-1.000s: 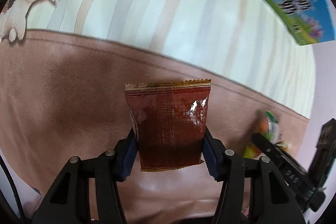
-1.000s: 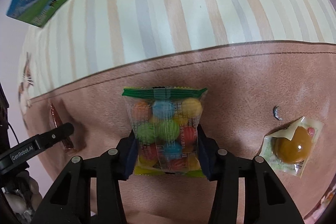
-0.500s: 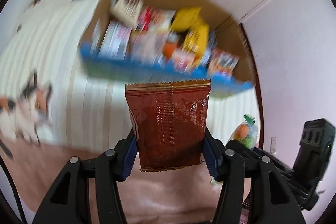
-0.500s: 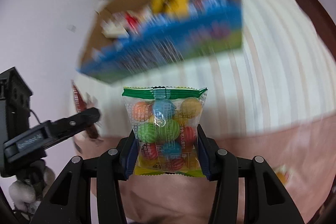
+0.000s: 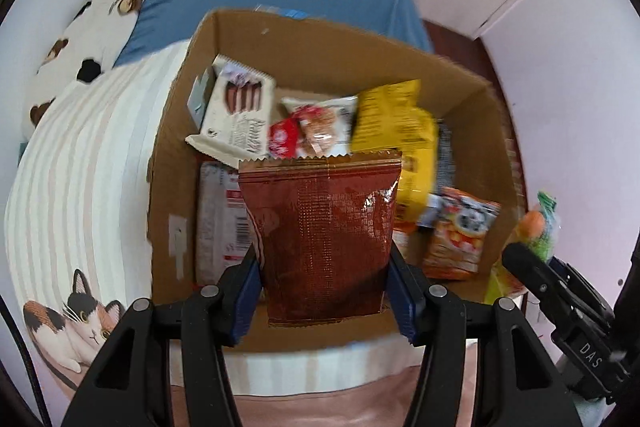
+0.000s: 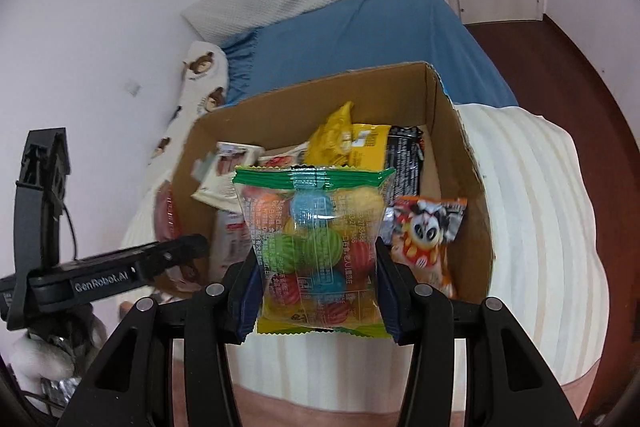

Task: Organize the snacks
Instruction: 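Carry both packets into the cardboard box and open both tools, then grasp the round wrapped sweet on the bed with the right tool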

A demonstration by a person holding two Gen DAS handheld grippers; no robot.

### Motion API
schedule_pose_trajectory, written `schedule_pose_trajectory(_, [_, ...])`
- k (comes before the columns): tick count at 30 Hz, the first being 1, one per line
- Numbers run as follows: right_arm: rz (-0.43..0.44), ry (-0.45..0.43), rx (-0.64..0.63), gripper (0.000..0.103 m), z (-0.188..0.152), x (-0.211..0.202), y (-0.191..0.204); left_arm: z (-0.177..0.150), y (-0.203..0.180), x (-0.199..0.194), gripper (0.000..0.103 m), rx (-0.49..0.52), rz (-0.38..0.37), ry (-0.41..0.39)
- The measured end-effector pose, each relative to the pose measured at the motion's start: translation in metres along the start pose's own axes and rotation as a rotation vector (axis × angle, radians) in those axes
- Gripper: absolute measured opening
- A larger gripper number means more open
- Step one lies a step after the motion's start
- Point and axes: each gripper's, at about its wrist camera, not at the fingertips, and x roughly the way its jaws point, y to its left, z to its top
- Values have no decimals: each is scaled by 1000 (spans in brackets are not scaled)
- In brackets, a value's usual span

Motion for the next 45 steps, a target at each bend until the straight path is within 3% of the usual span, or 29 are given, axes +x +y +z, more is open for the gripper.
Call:
schedule_pose_trajectory(4, [-49, 108, 47, 57, 1, 48, -13, 6, 11, 27, 57, -23, 22, 64])
schedule_pose_trajectory(7, [-76, 142, 58, 78, -2, 62, -22, 6, 12, 39, 77, 2, 62, 81])
schedule_pose_trajectory(8, [-83, 143, 59, 86, -2, 63, -23, 5, 12, 42, 89, 10, 79, 81])
schedule_pose_trajectory(10, [-111, 156, 42, 95, -2, 67, -23, 3, 10, 44, 93, 32, 99, 69])
schedule_pose_trajectory(22, [-233, 109, -50, 100, -3, 39, -21, -14, -3, 22, 97, 53, 124, -27])
schedule_pose_trajectory(24, [-232, 98, -57, 100, -5, 32, -20, -20, -7, 16, 103, 65, 137, -37])
schedule_pose_trajectory(45, [-190, -76, -100, 100, -48, -60, -2, -91, -32, -69, 103, 120, 186, -239])
